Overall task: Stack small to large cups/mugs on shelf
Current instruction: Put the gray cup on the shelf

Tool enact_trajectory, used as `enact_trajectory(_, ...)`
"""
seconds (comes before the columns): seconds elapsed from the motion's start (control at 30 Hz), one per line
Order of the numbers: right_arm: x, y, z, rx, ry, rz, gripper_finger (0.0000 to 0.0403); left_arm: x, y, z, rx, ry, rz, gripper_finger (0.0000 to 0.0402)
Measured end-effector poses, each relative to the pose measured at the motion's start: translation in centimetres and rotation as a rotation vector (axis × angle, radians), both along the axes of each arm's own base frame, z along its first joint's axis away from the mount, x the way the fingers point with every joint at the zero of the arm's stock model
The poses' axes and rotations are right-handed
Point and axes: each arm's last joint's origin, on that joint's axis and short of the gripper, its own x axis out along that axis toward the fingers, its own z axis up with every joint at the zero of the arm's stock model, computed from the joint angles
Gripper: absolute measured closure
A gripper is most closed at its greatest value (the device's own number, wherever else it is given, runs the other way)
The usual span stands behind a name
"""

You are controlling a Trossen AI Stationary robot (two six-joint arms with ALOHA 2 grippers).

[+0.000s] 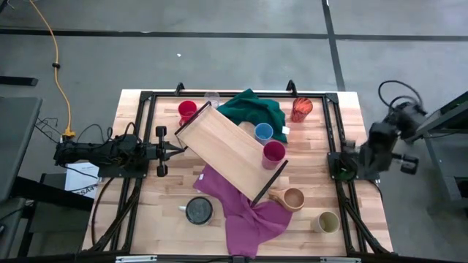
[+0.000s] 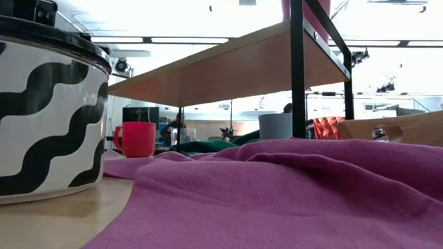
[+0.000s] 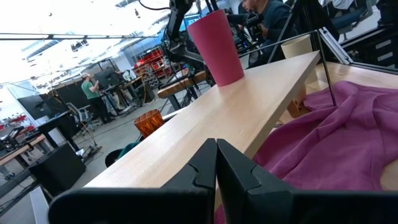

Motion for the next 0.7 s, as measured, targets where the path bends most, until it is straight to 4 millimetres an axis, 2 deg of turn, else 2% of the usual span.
enact_trajectory(0.17, -0.3, 0.6, -2.7, -0.099, 0.298, 0.141, 0.0403, 0.0, 0.0, 0.0, 0.0, 0.0, 0.0, 0.0401)
enact_trajectory(0.23, -0.4, 0.7, -3.3, -0.127, 0.365, 0.176, 0.0403, 0.0, 0.0, 0.0, 0.0, 0.0, 0.0, 0.0401)
enact_trajectory(0.43, -0.6, 1.1, -5.3, -0.213, 0.631, 0.197, 0.0403, 0.0, 0.0, 0.0, 0.0, 0.0, 0.0, 0.0401)
enact_trajectory(0.53, -0.3, 1.8, -5.7, -0.233, 0.698, 0.204, 0.0403, 0.0, 0.0, 0.0, 0.0, 0.0, 0.0, 0.0401)
enact_trajectory(0.7, 0.4, 4.0, -6.5, -0.342, 0.779, 0.269, 0.0403, 0.0, 0.0, 0.0, 0.0, -0.001, 0.0, 0.0401)
